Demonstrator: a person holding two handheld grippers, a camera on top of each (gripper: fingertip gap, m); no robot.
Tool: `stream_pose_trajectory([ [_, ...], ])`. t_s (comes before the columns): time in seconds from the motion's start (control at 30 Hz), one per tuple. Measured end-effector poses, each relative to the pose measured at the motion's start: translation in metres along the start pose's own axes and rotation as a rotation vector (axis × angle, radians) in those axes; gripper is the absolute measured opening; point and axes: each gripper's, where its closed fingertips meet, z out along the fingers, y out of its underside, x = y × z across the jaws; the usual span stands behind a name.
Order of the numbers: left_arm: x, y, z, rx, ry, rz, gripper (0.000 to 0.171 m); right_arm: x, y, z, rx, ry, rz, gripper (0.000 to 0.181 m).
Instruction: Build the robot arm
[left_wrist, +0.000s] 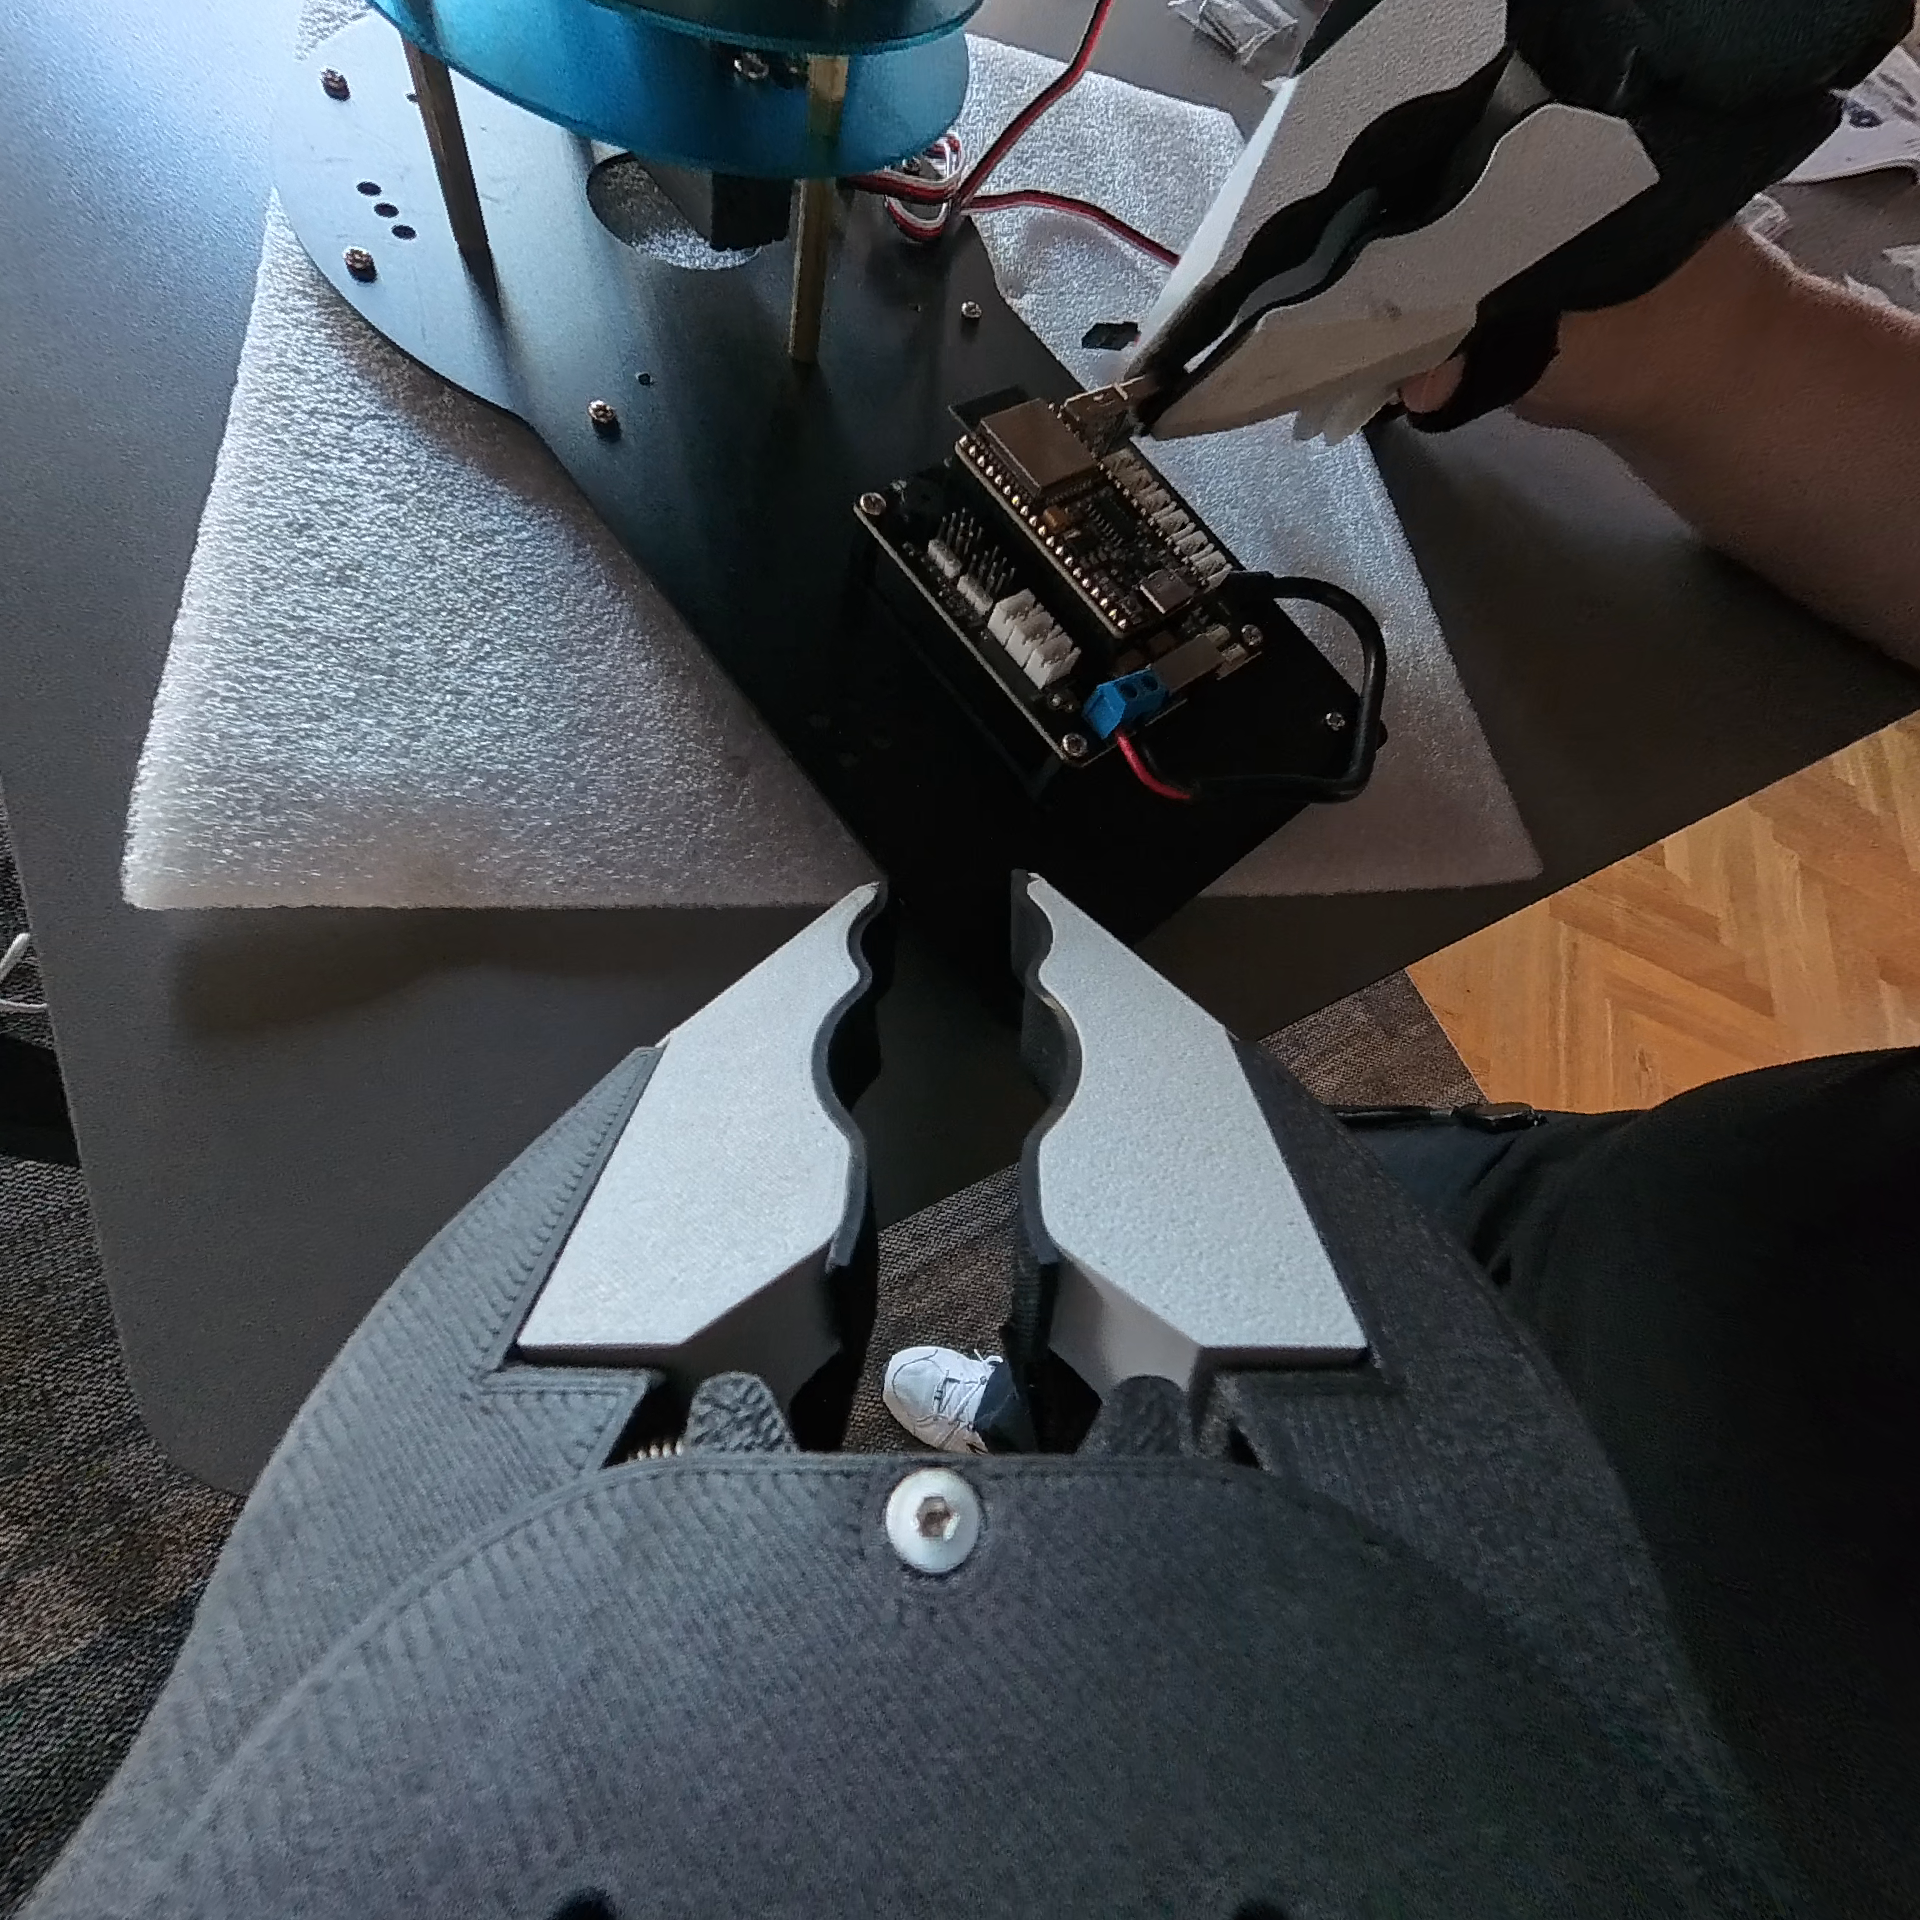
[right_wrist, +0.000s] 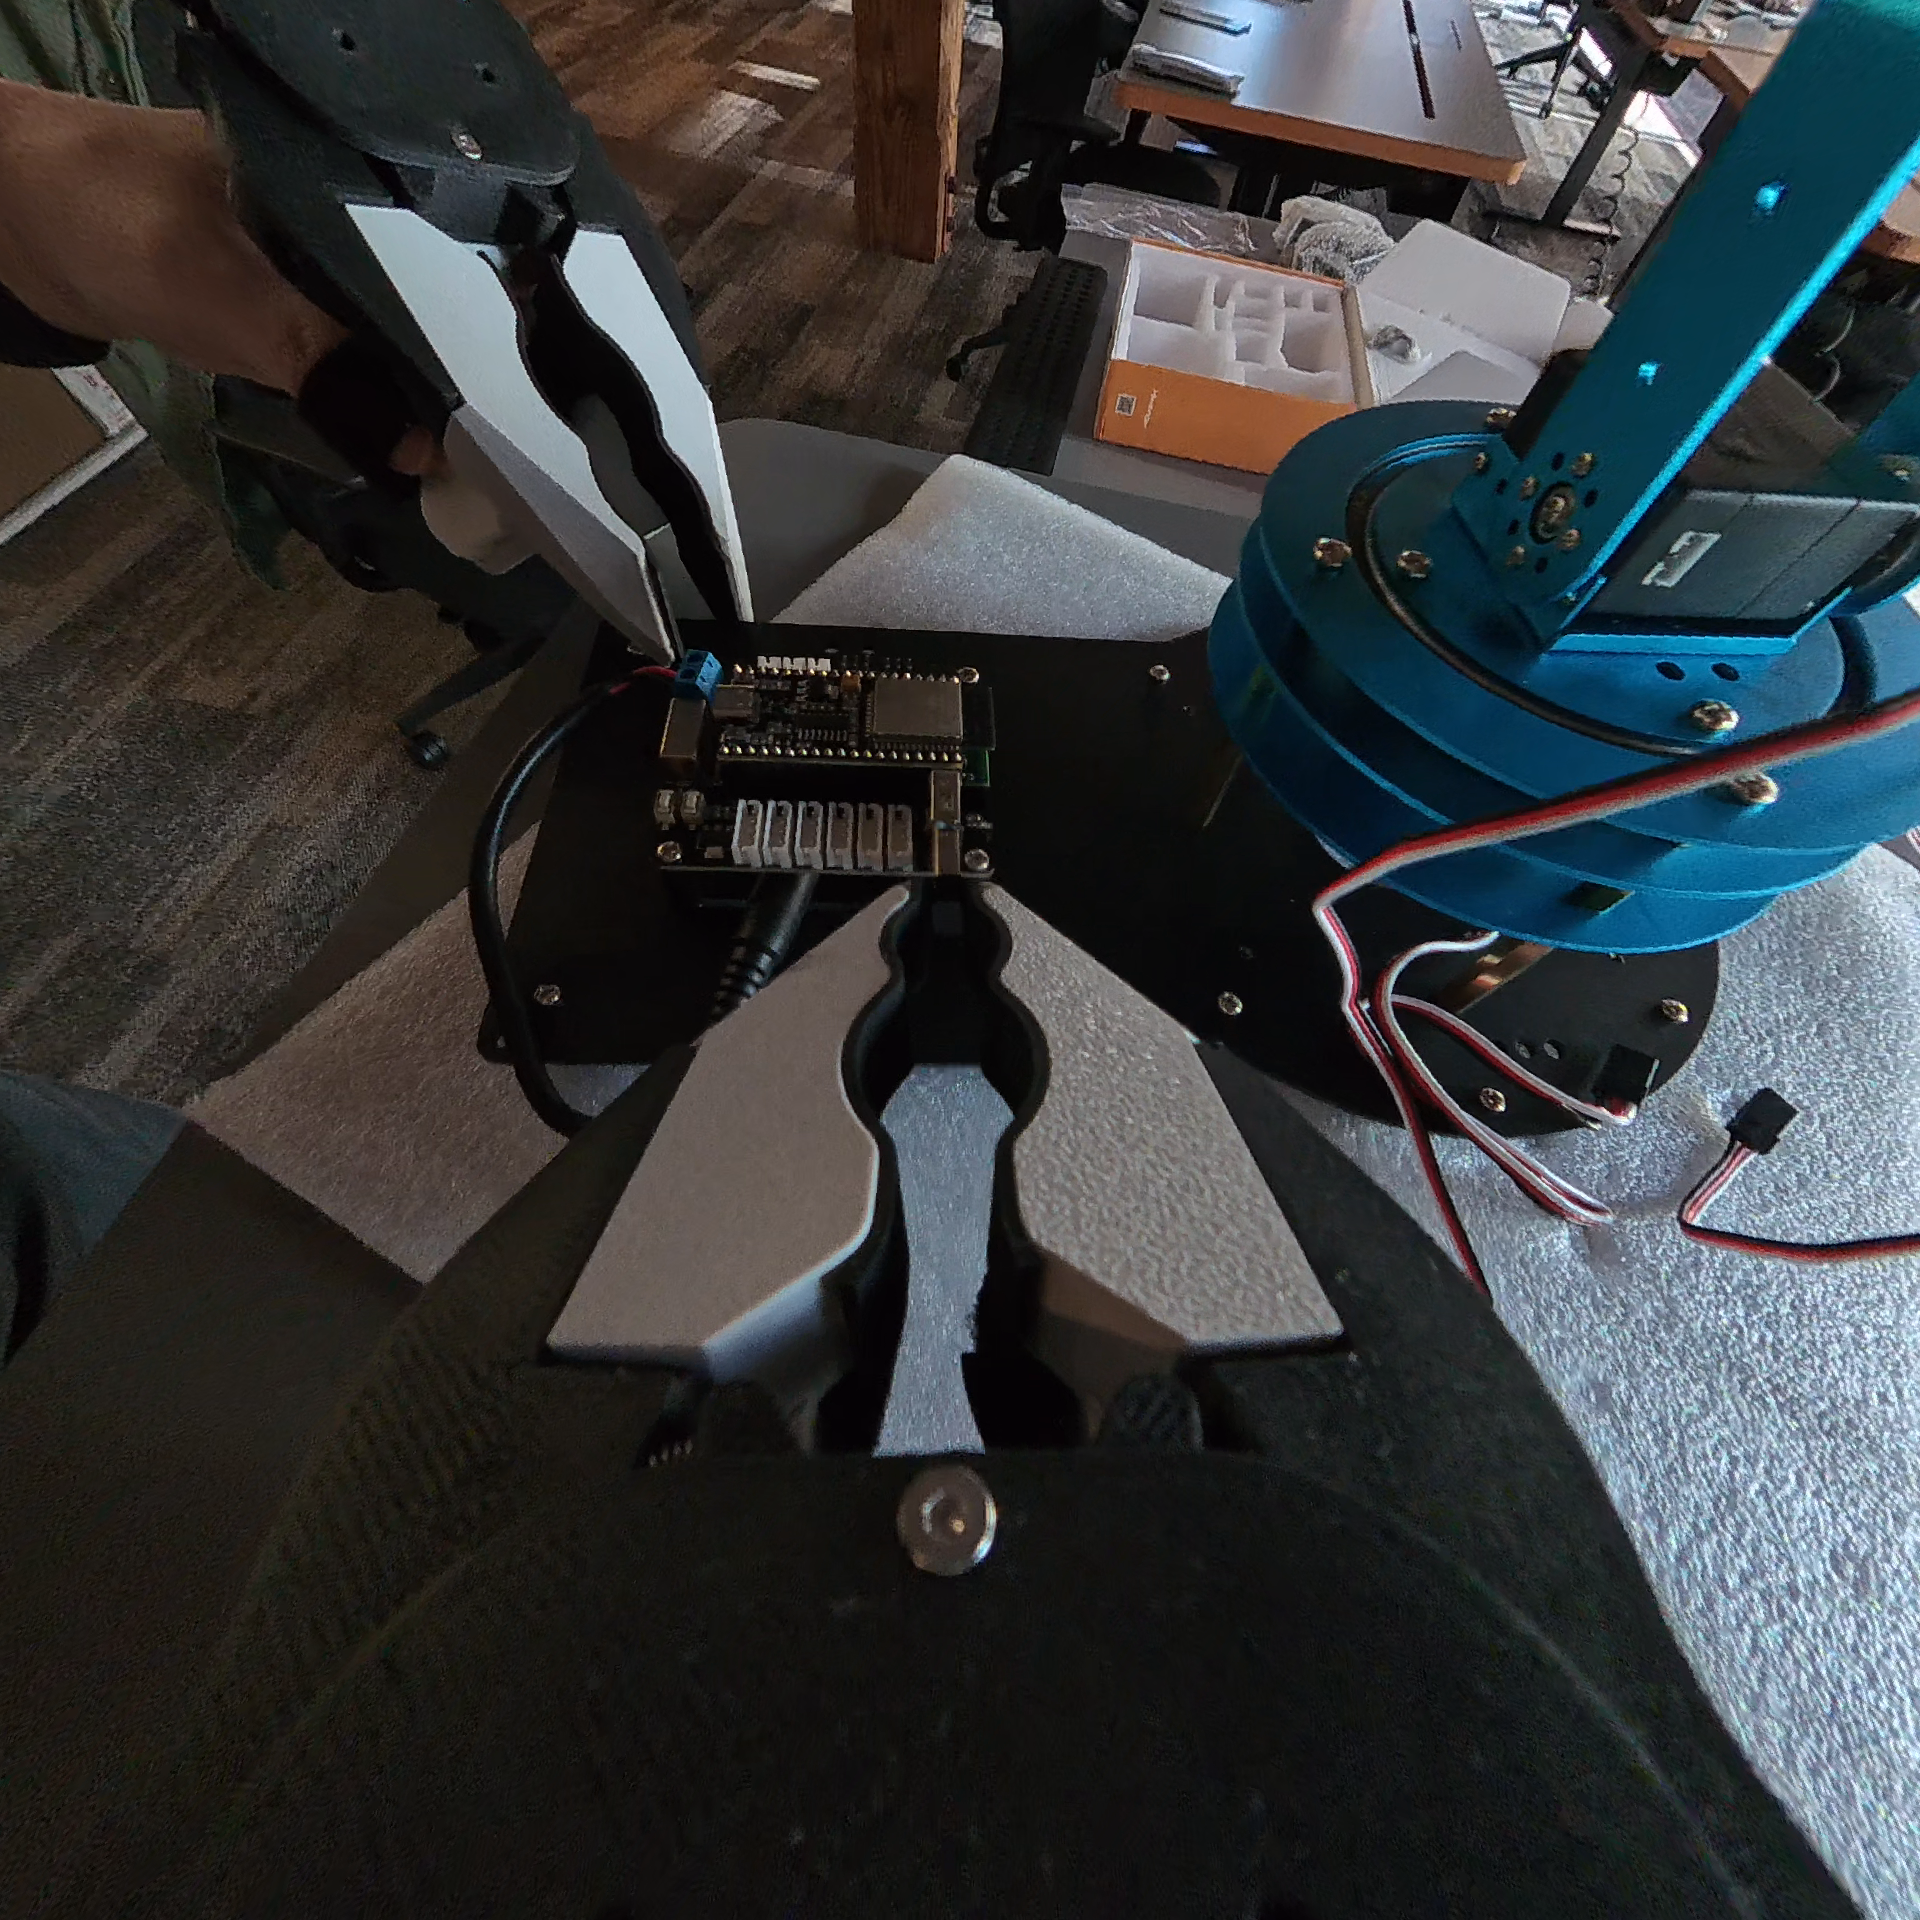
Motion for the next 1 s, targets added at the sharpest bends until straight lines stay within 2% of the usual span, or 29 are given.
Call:
stream_pose_trajectory([
  [0.17, 0.001, 0.000, -0.004, 0.011, 0.013, -0.004, 0.022, -0.005, -0.003, -0.021, 0.014, -0.001, 0.041, 0.006],
  [0.27, 0.005, -0.006, -0.022, 0.079, 0.005, -0.040, 0.026, -0.023, -0.016, -0.040, 0.032, -0.052, 0.079, 0.006],
  [0.33, 0.024, -0.018, -0.037, 0.122, 0.008, -0.003, 0.024, -0.040, -0.028, -0.048, 0.054, -0.102, 0.113, 0.006],
  [0.4, 0.062, -0.034, -0.047, 0.142, 0.044, 0.088, 0.020, -0.066, -0.042, -0.053, 0.074, -0.186, 0.127, 0.006],
  [0.5, 0.123, -0.061, -0.052, 0.193, 0.145, 0.211, 0.019, -0.100, -0.068, -0.056, 0.108, -0.265, 0.073, 0.006],
  [0.57, 0.144, -0.070, -0.054, 0.200, 0.165, 0.266, 0.022, -0.117, -0.082, -0.057, 0.120, -0.303, 0.034, 0.006],
  [0.63, 0.154, -0.076, -0.058, 0.209, 0.162, 0.308, 0.018, -0.128, -0.093, -0.059, 0.132, -0.324, -0.003, 0.006],
  [0.7, 0.163, -0.078, -0.063, 0.232, 0.189, 0.331, 0.006, -0.137, -0.100, -0.062, 0.137, -0.349, -0.022, 0.006],
  [0.9, 0.174, -0.072, -0.069, 0.248, 0.223, 0.328, 0.004, -0.151, -0.105, -0.067, 0.157, -0.395, -0.035, 0.006],
  [1.0, 0.181, -0.079, -0.077, 0.327, 0.270, 0.282, 0.003, -0.154, -0.114, -0.074, 0.260, -0.420, 0.011, 0.007],
])
